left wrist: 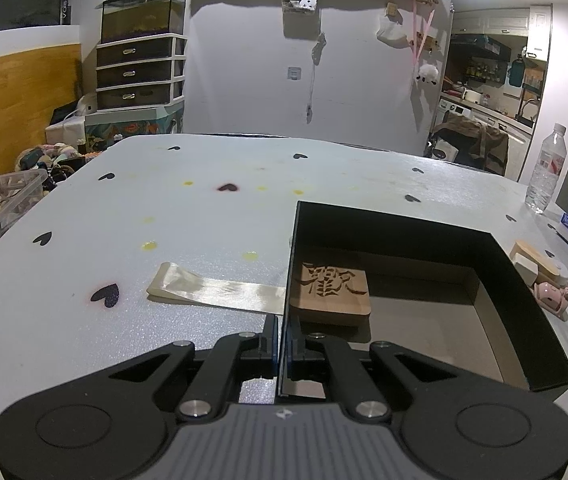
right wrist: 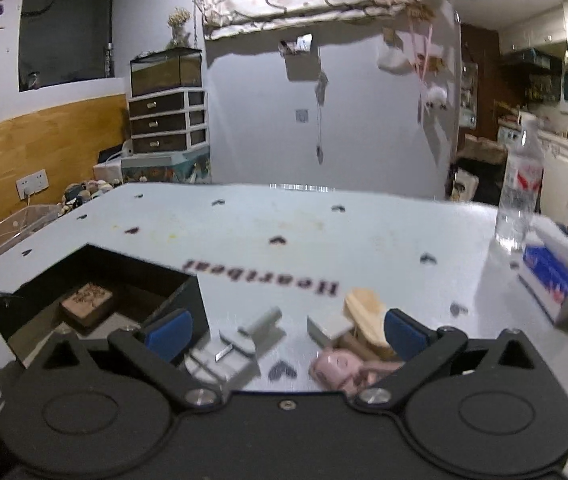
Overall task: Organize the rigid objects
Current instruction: 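Move the right gripper back and grasp the grey watch-band tool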
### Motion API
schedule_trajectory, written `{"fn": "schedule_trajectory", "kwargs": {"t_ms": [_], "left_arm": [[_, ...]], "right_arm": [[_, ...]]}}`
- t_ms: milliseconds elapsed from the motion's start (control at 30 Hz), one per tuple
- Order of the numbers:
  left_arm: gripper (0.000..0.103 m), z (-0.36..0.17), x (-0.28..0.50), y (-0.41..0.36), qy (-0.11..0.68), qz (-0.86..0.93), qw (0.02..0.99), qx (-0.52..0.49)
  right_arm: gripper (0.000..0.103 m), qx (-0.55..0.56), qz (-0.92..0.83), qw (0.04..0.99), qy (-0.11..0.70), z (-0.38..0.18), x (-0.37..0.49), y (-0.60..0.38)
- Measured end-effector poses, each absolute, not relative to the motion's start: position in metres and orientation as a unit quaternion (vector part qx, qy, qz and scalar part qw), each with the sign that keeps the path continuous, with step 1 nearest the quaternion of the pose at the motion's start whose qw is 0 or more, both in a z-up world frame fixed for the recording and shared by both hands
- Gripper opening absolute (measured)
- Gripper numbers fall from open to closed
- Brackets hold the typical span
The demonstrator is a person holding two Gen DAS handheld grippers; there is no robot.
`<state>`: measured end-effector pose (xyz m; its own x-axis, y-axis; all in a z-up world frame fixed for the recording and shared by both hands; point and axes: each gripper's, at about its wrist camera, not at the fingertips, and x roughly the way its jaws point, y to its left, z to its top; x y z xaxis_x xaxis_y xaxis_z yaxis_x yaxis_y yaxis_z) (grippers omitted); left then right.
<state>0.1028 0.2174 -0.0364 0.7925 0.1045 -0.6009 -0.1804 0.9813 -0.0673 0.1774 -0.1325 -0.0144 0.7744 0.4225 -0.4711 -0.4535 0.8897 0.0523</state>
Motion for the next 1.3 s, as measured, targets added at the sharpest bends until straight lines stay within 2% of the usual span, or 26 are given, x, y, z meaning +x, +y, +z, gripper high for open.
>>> {"fn": "schedule_trajectory", "kwargs": {"t_ms": [200,767,1133,1300], "left_arm": [[0.003,-0.036,0.102,0.217,0.313,0.080,0.944,-0.064],[0.005,-0.035,0.103,0.212,0.315,0.093,0.942,-0.072],[0.005,-0.035,0.103,0.208,0.316,0.101,0.941,-0.066],[0.006,-0.034,0.104,0.207,0.318,0.102,0.940,-0.063]], "right_arm": [[0.103,-0.043,0.271,0.922,0.274,-0.035,0.177,-0.130],[0.099,-0.195,0.384,0.851,0.300,-0.068,0.218,-0.076],[0.083,-0.192,0.403,0.839,0.310,-0.075,0.237,-0.059],[0.081,-0.188,0.405,0.838,0.315,-0.077,0.243,-0.056]]}}
